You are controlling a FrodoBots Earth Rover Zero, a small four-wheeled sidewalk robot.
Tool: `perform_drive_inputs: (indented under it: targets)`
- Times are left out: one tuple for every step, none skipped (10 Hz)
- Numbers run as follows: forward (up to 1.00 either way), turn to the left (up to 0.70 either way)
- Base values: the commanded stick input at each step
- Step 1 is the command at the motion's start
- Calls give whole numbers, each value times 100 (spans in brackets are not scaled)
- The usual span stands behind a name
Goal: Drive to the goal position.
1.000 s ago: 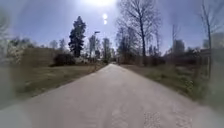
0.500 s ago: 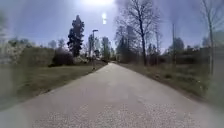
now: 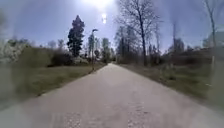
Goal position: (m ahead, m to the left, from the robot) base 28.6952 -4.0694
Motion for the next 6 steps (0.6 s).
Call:
perform_drive_inputs:
  targets:
    - [70,0]
    - [70,0]
    - [64,0]
    - [60,0]
    - [64,0]
    - [70,0]
